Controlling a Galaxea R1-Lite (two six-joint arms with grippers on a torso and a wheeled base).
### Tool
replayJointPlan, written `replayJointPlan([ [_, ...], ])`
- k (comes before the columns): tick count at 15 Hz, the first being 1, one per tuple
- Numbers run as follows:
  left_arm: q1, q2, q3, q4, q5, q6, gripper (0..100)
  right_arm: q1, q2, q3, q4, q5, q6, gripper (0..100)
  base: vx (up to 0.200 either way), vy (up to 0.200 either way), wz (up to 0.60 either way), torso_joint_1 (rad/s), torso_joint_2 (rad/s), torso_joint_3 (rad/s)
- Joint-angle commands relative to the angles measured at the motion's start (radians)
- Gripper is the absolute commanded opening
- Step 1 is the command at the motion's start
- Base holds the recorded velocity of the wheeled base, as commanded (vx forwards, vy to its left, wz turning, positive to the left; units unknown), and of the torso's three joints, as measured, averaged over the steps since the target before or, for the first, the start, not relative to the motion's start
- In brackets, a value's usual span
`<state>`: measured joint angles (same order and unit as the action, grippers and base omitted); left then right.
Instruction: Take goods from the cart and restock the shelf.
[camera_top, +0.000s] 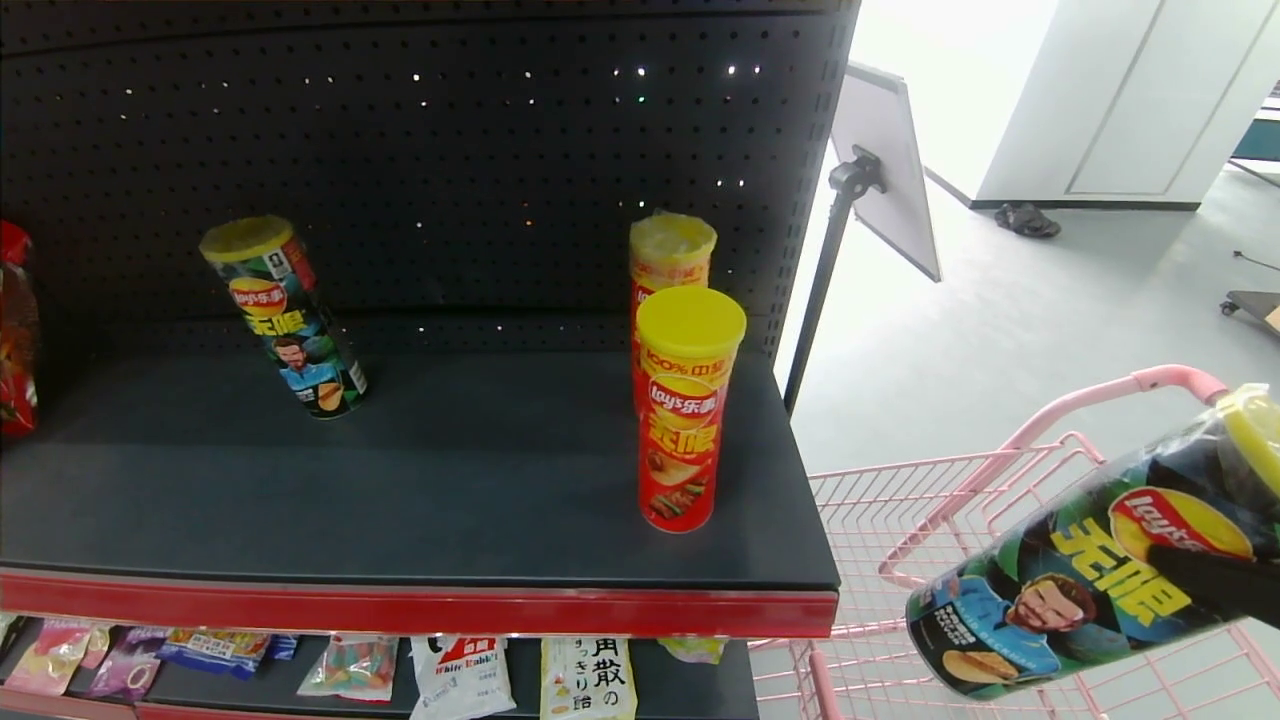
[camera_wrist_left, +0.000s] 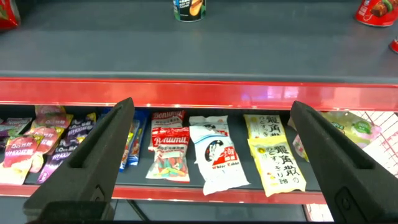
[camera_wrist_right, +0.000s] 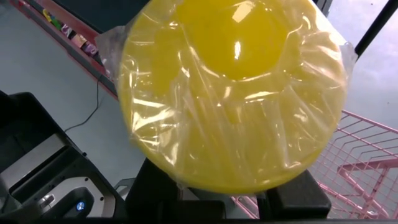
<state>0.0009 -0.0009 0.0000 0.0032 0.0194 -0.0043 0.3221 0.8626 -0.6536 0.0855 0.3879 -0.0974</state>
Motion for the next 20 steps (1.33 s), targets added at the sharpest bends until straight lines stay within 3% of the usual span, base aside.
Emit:
replayJointPlan([
  [1,0.001,0.001,0.0,0.0,0.001,-0.002,100,-0.002,-0.014,-0.015,-0.001,0.0,0.002,0,0.0,0.2,0.0,0.007,0.01,-0.002],
  [6,0.001,0.001,0.0,0.0,0.001,0.001,100,0.006,-0.06,-0.017,0.002,0.009,0.005,0,0.0,0.2,0.0,0.004,0.0,0.002],
  [20,0.001,0.001,-0.002,0.0,-0.001,0.001,100,0.215,-0.066,-0.015,0.037,0.005,0.018,0,0.0,0.2,0.0,0.003,0.0,0.003],
])
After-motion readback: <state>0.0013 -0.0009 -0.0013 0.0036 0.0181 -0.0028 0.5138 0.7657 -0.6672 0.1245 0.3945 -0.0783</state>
